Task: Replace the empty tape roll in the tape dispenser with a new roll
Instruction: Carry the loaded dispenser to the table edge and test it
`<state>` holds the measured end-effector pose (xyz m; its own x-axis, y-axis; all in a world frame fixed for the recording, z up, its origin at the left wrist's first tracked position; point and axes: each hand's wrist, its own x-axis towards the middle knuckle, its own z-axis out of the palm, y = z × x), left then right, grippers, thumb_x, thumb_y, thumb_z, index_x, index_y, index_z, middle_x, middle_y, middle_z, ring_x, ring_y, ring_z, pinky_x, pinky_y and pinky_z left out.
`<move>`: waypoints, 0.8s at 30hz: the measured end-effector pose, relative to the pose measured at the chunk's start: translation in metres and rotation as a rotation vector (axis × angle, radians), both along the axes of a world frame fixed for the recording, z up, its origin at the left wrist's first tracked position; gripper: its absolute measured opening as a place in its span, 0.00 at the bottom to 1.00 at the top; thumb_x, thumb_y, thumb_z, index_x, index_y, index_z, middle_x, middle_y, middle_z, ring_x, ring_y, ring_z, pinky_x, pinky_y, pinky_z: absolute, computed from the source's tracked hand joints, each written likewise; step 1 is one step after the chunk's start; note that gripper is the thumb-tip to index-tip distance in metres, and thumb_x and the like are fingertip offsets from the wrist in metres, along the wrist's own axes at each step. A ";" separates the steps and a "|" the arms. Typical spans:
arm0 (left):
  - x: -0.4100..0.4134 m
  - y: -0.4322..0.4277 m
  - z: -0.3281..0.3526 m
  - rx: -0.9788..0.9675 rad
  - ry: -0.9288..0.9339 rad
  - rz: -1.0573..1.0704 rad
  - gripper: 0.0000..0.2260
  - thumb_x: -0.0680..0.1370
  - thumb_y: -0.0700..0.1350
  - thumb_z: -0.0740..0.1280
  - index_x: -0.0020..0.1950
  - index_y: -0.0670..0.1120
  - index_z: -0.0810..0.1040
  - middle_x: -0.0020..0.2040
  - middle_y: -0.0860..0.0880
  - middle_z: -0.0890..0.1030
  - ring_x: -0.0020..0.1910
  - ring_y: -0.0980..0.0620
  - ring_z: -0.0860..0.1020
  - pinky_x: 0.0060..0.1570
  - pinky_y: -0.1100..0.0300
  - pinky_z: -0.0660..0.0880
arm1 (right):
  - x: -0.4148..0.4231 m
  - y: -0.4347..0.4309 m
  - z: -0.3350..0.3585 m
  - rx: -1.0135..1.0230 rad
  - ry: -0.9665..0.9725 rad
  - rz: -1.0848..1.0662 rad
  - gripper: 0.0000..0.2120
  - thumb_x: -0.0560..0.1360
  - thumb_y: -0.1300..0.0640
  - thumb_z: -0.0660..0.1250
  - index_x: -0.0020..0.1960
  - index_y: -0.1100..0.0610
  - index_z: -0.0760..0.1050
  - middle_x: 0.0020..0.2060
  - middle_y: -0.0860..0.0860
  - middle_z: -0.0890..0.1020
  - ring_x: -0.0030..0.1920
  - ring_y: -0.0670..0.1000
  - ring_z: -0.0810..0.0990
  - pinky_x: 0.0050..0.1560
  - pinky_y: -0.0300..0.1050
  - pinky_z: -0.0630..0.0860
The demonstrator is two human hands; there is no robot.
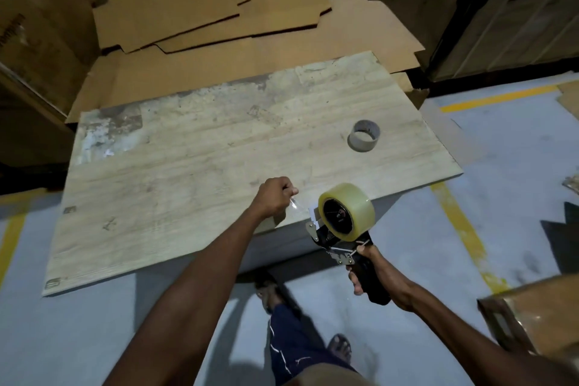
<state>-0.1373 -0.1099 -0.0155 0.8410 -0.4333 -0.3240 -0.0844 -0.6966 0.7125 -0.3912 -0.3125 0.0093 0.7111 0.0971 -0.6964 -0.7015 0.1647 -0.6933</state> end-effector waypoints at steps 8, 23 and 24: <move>-0.015 -0.017 -0.004 0.062 -0.145 -0.125 0.16 0.83 0.42 0.65 0.35 0.52 0.74 0.41 0.58 0.84 0.46 0.59 0.82 0.58 0.48 0.74 | -0.031 0.025 -0.026 -0.014 0.019 -0.141 0.24 0.84 0.40 0.52 0.47 0.60 0.70 0.32 0.53 0.72 0.29 0.49 0.68 0.31 0.42 0.69; -0.038 -0.018 -0.028 0.075 -0.355 -0.123 0.15 0.77 0.50 0.73 0.39 0.48 0.70 0.37 0.53 0.77 0.41 0.50 0.75 0.55 0.47 0.70 | -0.038 0.055 -0.054 0.010 0.149 -0.319 0.18 0.86 0.50 0.56 0.46 0.62 0.72 0.29 0.54 0.72 0.26 0.51 0.65 0.30 0.45 0.62; -0.037 -0.017 -0.030 0.076 -0.363 -0.075 0.17 0.76 0.53 0.75 0.40 0.48 0.69 0.37 0.53 0.75 0.40 0.50 0.73 0.52 0.50 0.69 | -0.037 0.054 -0.055 0.008 0.151 -0.321 0.18 0.86 0.50 0.56 0.46 0.62 0.72 0.29 0.54 0.72 0.26 0.51 0.66 0.29 0.45 0.62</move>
<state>-0.1740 -0.1266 -0.0450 0.8738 -0.4844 -0.0438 -0.3751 -0.7284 0.5734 -0.4282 -0.2580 -0.0460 0.5953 -0.1090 -0.7961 -0.7077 0.3981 -0.5837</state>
